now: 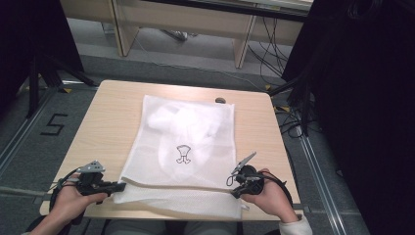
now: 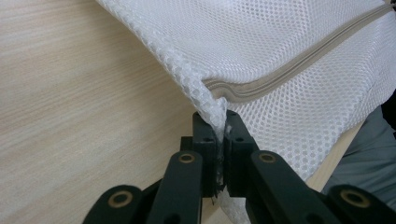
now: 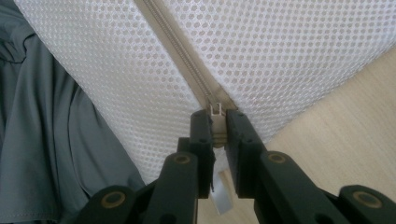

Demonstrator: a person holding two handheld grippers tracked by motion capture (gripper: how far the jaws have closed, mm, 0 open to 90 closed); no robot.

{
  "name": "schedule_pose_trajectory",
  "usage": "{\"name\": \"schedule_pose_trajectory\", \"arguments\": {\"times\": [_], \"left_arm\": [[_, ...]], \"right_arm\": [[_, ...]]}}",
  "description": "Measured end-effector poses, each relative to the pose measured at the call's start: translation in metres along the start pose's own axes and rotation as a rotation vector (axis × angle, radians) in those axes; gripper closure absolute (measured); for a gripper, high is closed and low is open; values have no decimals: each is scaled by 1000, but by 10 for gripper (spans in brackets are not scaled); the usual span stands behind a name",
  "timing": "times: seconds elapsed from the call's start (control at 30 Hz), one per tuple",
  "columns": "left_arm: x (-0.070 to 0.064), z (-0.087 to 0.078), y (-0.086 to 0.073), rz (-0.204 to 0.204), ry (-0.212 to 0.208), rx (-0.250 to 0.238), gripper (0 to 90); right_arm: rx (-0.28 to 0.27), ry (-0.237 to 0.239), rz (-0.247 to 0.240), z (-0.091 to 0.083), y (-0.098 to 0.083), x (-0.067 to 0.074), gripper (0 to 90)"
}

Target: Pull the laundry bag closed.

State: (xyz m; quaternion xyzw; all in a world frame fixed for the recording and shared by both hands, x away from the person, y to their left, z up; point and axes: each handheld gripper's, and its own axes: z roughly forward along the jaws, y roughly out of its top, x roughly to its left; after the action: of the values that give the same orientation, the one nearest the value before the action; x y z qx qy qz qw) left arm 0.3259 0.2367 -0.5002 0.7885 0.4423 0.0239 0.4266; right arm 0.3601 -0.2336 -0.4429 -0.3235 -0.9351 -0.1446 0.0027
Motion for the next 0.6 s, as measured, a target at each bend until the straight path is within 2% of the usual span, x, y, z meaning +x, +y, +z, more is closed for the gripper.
{"name": "schedule_pose_trajectory", "arguments": {"times": [0.03,0.17,0.27,0.4,0.47,0.6], "left_arm": [[0,0,0,3,0,3,853],[0,0,0,3,3,4,853],[0,0,0,5,1,8,853],[1,0,0,4,1,9,852],[1,0,0,4,0,10,852],[0,0,0,3,1,12,852]], "right_arm": [[6,-11,2,0,0,0,819],[16,-1,15,1,-2,0,820],[26,-11,3,2,-3,-3,819],[41,-15,10,5,-5,-6,818],[37,-3,-8,6,-7,-9,817],[46,-2,9,7,-8,-9,816]]}}
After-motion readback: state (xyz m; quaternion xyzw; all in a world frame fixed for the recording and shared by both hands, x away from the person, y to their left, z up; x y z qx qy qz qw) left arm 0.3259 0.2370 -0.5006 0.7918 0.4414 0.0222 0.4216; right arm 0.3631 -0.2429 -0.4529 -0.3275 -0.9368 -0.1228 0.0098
